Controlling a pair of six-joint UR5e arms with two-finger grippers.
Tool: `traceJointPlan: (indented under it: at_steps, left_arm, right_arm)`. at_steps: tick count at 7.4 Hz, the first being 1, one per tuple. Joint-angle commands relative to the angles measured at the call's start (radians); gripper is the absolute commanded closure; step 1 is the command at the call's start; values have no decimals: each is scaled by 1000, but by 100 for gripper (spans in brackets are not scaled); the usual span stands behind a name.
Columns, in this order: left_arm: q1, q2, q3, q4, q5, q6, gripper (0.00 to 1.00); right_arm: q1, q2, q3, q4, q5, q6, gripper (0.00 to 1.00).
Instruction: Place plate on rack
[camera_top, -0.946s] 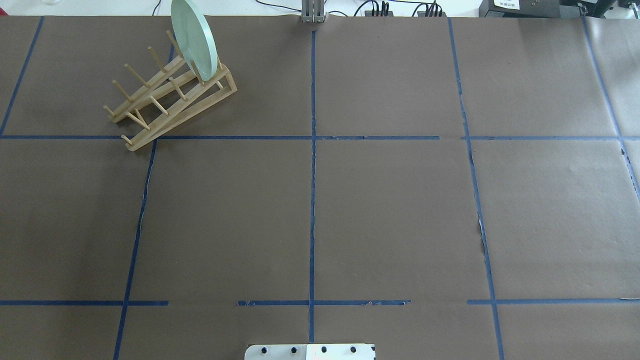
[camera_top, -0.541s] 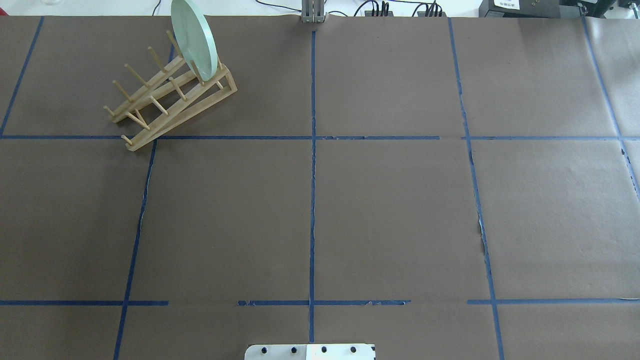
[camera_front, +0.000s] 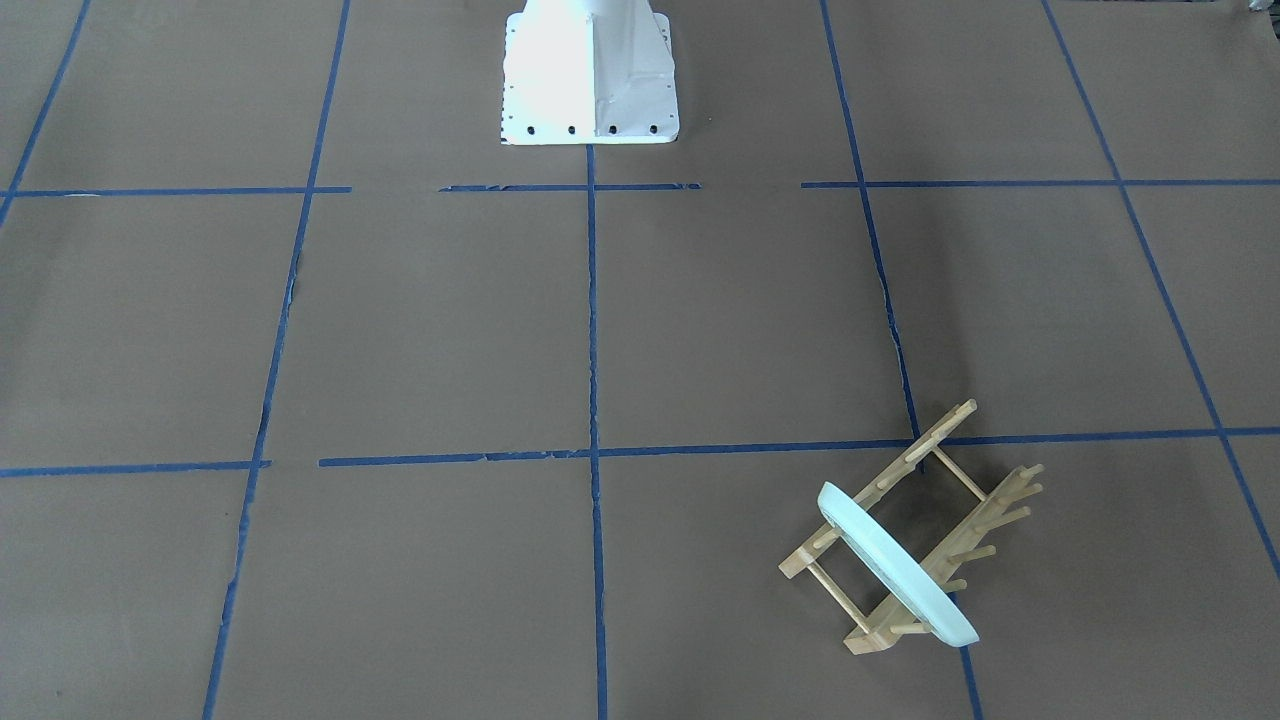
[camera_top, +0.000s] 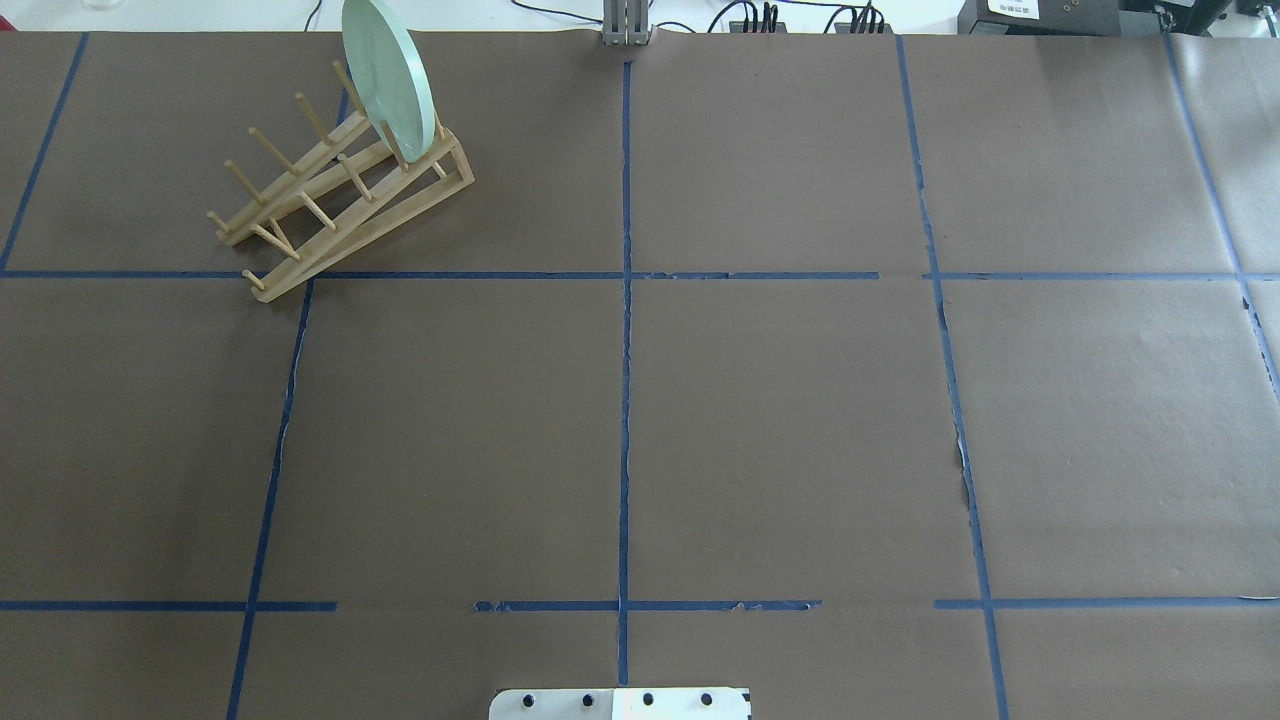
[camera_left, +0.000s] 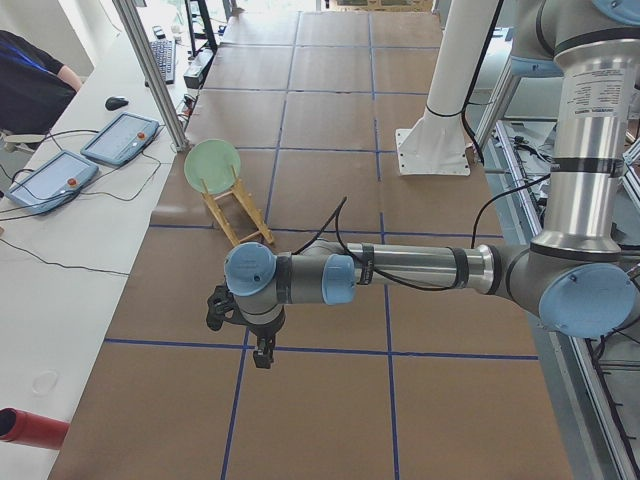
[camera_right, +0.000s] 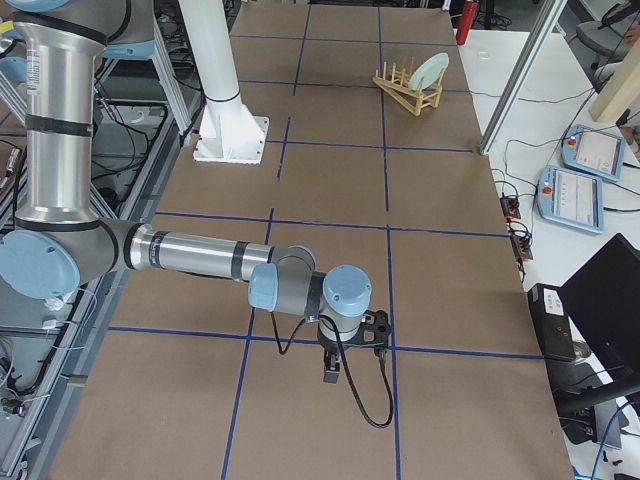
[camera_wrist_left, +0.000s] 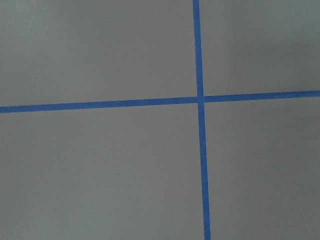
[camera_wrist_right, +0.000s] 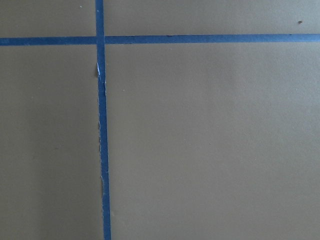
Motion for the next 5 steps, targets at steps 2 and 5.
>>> traceJointPlan:
  at_steps: [2,5]
  left_arm:
    - [0,0,1,1,0,1,0]
    - [0,0,4,1,-1,1,0]
  right_arm:
    - [1,0,0,0,0,0,0]
    - [0,0,0,0,0,0,0]
